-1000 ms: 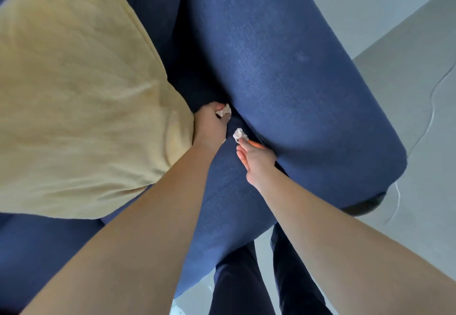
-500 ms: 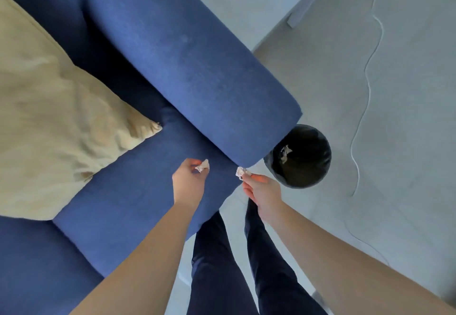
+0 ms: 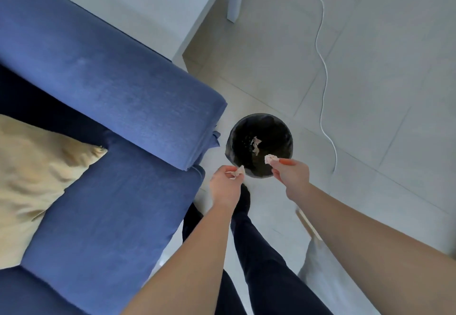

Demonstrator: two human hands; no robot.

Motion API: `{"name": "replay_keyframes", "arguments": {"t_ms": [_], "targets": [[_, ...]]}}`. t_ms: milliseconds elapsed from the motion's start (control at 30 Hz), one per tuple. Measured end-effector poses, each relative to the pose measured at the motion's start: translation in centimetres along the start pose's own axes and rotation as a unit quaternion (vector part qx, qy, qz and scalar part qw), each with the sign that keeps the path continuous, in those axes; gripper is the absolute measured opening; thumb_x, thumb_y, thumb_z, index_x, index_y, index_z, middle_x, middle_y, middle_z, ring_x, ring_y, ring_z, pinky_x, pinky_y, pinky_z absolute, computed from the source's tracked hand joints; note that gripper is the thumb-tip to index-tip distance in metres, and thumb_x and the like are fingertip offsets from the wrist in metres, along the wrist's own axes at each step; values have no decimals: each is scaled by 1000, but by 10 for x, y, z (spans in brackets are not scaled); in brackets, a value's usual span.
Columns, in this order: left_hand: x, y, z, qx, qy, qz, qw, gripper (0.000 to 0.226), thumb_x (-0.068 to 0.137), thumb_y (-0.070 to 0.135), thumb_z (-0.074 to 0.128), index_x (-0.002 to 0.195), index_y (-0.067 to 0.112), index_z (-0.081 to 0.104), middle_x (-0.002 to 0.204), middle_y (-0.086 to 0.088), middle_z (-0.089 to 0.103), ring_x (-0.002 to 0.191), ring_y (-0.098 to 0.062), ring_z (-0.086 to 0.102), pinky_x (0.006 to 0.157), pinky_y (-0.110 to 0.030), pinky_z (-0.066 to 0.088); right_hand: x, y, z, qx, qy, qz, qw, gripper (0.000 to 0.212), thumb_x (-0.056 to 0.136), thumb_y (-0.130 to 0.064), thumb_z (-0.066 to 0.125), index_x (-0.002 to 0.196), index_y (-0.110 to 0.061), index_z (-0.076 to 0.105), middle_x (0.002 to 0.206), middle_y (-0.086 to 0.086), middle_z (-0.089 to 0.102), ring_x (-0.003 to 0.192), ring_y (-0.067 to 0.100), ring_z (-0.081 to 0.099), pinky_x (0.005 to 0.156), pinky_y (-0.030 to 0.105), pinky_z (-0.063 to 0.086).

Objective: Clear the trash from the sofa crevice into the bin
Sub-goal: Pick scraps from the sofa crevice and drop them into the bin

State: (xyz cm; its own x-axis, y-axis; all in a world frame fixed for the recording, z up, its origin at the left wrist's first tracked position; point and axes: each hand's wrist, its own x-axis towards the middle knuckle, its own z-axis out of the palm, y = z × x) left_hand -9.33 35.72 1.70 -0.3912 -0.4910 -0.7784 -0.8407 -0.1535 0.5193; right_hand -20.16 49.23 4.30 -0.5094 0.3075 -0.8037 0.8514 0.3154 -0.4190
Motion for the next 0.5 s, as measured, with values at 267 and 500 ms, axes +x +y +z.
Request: {"name": "replay_keyframes", "arguments": {"t_ms": [267, 500], "targets": [[8, 12, 26, 40, -58, -1, 998, 50, 88, 25, 83, 135, 21, 67, 119, 3, 68, 118, -19, 68, 107, -39, 54, 12, -19, -7, -17, -97, 0, 995, 62, 93, -5, 78, 150, -12, 57, 88, 1, 69, 91, 20, 71, 93, 35, 62], [2, 5, -5, 42, -41, -27, 998, 42, 95, 20, 76, 136, 16, 66, 127, -4, 71, 104, -16, 65, 86, -25, 55, 10, -12, -10, -64, -114, -2, 991, 50, 93, -11, 78, 141, -16, 66, 104, 5, 72, 102, 23, 73, 86, 33, 63]]}}
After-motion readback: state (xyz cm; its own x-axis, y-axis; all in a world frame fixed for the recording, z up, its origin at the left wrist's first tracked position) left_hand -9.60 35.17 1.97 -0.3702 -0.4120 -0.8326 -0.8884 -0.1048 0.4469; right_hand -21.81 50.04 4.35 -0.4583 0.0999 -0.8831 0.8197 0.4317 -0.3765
